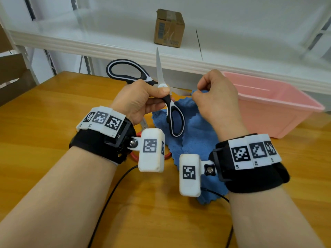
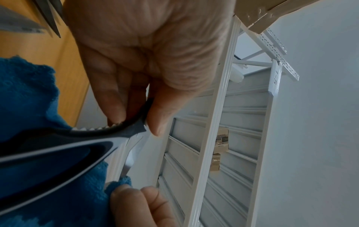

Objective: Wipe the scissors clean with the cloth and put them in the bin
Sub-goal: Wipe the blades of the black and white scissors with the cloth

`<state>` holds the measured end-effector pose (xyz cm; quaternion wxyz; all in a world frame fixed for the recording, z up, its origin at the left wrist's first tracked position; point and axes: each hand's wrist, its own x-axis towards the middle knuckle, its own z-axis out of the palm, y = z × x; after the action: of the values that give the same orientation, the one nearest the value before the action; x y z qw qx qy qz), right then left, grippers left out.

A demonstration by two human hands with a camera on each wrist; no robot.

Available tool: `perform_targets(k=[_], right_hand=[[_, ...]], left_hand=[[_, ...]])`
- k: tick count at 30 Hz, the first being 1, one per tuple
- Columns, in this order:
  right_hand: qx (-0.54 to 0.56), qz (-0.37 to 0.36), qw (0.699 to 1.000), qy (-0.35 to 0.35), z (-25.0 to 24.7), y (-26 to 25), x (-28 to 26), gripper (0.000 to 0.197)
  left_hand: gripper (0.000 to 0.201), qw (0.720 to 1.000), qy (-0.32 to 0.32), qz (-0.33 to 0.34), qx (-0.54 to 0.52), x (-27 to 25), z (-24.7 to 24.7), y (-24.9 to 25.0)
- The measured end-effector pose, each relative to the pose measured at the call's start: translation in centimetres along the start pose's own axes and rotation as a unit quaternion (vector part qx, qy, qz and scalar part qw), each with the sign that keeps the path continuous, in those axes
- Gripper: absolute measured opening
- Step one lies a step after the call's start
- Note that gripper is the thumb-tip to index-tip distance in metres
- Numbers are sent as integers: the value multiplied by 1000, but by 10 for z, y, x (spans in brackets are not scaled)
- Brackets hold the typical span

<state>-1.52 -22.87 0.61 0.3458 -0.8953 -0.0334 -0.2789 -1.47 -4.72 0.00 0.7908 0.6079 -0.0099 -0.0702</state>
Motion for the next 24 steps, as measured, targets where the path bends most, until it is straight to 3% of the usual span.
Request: perform_targets(k=[6,12,19,24], right_hand=[[106,27,994,15,-7,2,5,14],[218,47,975,10,-15,-5,3,27],[180,34,982,-44,-15,-6,0,34],[165,-11,986,-36,-14,-14,-1,23]], left_hand=[[6,999,12,1,-53,2,-8,2],[13,996,-2,5,-88,1,-17,4],[3,989,30,-12,-147,0,-18,6],[3,989,25,-4,-147,0,-17,5]])
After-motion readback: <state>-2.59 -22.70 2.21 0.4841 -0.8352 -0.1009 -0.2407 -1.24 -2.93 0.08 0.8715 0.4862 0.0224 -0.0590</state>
